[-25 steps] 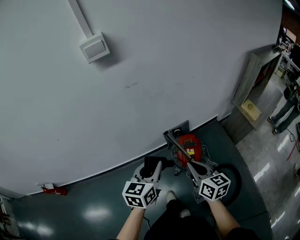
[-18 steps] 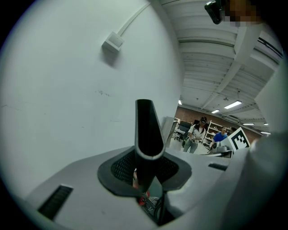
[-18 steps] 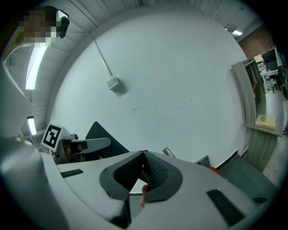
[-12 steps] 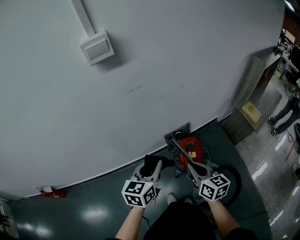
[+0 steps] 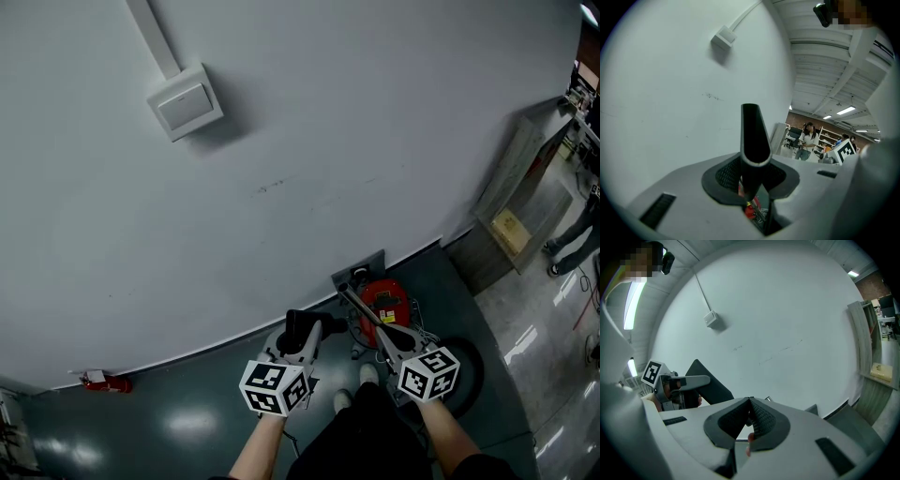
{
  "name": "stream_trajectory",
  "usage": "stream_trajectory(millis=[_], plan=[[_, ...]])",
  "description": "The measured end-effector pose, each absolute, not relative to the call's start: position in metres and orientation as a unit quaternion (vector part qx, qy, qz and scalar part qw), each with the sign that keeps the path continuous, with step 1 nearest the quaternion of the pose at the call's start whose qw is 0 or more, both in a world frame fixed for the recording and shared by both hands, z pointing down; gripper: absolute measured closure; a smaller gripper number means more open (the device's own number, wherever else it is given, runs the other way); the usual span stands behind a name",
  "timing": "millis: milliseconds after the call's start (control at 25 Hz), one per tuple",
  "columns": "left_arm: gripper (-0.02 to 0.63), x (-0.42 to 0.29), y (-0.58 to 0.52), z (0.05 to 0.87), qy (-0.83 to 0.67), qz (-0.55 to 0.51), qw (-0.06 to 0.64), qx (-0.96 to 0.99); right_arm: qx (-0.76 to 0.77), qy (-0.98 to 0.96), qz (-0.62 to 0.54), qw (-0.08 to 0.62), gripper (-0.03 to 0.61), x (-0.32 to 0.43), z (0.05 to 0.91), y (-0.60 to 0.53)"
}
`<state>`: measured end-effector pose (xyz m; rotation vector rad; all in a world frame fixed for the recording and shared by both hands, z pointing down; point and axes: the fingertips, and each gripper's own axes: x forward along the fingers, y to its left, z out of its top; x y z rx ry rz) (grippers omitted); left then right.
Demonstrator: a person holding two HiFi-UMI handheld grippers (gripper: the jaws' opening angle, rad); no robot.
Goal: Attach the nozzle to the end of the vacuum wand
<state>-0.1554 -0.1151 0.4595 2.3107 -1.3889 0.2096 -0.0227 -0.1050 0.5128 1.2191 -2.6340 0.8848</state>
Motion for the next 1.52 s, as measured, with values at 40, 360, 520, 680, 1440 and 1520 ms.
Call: stream_trajectory(millis=[40,360,520,680,1440,1520], plan=[[0.529,-0.156,-0.119,0.459,-0.504,0.075,0.218,0.832,0.398,-0.868,0.292,0.056,0.560,-0.023,0.515,-0.110],[0.529,-0.162,-0.139,0.453,-0.525,0.076,0.222,0.818,0.370,-0.882,0.279,0.081,0.560,-0.024,0.531,-0.142],[0.529,-0.165,-0.146,0.450,-0.535,0.075,0.226,0.811,0.359,-0.889,0.266,0.100,0.560,-0.025,0.549,-0.156],[0.529,-0.167,-0.153,0.445,-0.545,0.070,0.232,0.803,0.346,-0.897,0.247,0.125,0.558,-0.027,0.570,-0.168],[0.529,-0.172,-0.183,0.417,-0.570,0.043,0.247,0.782,0.228,-0.923,0.162,0.263,0.433,-0.065,0.653,-0.195],[0.529,-0.175,-0.186,0.419,-0.572,0.045,0.247,0.781,0.222,-0.921,0.151,0.281,0.421,-0.070,0.659,-0.197]])
